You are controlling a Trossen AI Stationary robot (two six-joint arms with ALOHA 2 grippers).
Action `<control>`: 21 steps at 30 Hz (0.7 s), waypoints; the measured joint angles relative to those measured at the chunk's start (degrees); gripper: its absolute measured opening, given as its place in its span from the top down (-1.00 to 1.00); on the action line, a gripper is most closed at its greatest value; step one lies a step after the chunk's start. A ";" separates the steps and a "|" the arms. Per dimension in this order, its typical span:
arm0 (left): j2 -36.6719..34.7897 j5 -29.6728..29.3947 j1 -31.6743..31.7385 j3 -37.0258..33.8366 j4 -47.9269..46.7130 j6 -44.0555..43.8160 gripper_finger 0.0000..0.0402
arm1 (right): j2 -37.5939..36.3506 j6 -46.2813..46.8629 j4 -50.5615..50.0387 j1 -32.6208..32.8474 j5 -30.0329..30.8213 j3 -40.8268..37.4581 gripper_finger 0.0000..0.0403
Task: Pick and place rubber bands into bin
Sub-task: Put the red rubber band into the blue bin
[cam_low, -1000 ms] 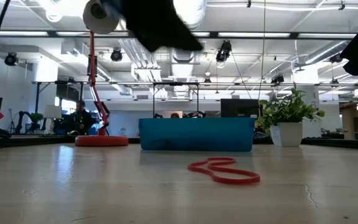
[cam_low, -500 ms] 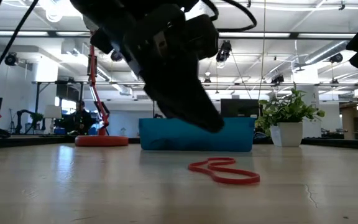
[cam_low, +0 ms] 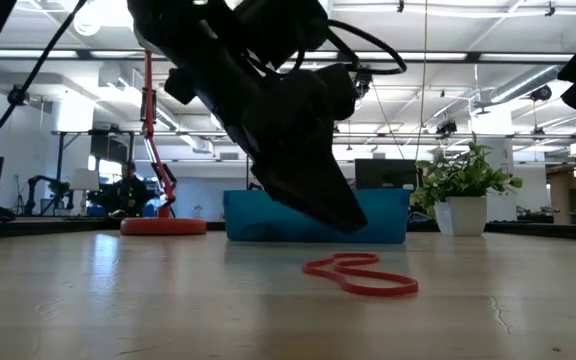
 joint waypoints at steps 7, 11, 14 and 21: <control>0.44 0.09 1.15 -0.24 0.15 -0.02 0.05 | 0.00 -0.11 -0.02 0.00 -0.07 -0.31 0.70; 0.44 0.22 1.62 -0.26 0.06 -0.24 0.05 | 0.00 -0.17 -0.08 -0.02 -0.09 -0.54 0.70; 1.42 0.29 1.70 -0.21 0.40 -0.40 0.05 | 0.00 -0.10 -0.05 -0.02 -0.09 -0.76 0.70; 4.73 5.79 0.97 1.45 0.82 -1.64 0.05 | 0.00 0.65 0.15 -0.02 -0.07 -0.79 0.70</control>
